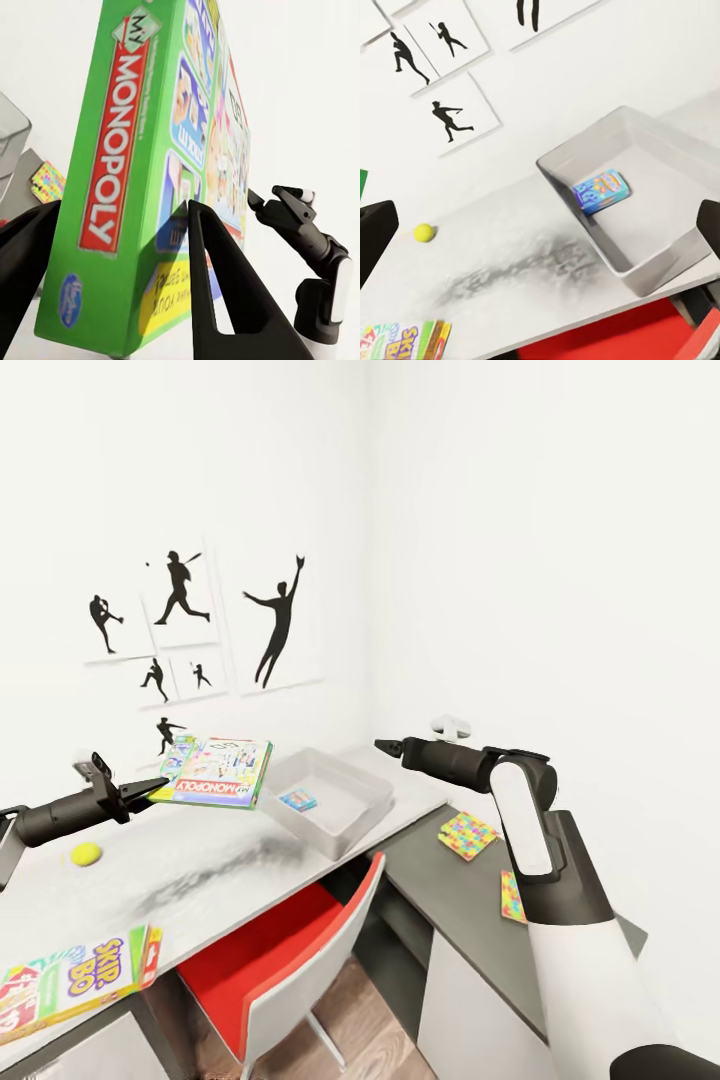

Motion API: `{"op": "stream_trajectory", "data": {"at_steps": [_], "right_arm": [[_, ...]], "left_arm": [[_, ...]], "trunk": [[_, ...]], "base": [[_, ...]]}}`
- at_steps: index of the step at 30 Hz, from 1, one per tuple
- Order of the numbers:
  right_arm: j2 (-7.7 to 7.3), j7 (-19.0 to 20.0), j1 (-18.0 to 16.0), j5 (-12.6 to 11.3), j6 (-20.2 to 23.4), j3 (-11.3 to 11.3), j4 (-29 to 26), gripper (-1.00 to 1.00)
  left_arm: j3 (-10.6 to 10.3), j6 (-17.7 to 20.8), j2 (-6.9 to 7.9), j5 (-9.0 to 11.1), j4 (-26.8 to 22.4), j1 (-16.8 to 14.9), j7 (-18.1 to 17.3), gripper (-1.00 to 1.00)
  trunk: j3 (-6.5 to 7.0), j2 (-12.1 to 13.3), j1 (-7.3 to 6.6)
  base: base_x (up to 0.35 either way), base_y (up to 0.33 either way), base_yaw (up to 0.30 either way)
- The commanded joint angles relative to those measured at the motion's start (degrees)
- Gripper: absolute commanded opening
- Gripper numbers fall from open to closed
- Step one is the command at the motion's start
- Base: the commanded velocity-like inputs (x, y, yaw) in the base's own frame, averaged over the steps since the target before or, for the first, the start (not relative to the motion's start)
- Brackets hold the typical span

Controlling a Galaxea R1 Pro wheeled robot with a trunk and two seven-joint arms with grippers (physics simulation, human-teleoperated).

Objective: Put all the toys in the child's room - the three board games (two on the bed and one on the table), the two jigsaw puzzles on the table, and the tennis ball on the table - inside the toy box on the table in the child's room.

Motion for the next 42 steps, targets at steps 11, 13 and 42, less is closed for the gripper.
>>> {"op": "stream_trajectory", "data": {"at_steps": [11, 13, 42], "right_arm": [[-0.04, -0.1, 0.0, 0.0, 0.2, -0.1, 0.0, 1.0], [-0.04, 0.0, 0.0, 0.0, 0.2, -0.1, 0.0, 1.0], [-0.04, -0.1, 0.0, 0.0, 0.4, -1.3, 0.1, 1.0]], "left_arm": [[0.0, 0.6, 0.0, 0.1, 0.0, -0.1, -0.2, -1.0], [0.0, 0.7, 0.0, 0.0, 0.0, -0.1, -0.2, -1.0], [0.2, 0.6, -0.7, 0.1, -0.1, -0.1, -0.3, -1.0]], "trunk": [[0.34, -0.1, 0.03], [0.35, -0.1, 0.03], [0.36, -0.1, 0.03]], "base": [[0.13, -0.042, 0.189], [0.252, 0.013, 0.041], [0.171, 0.02, 0.002]]}}
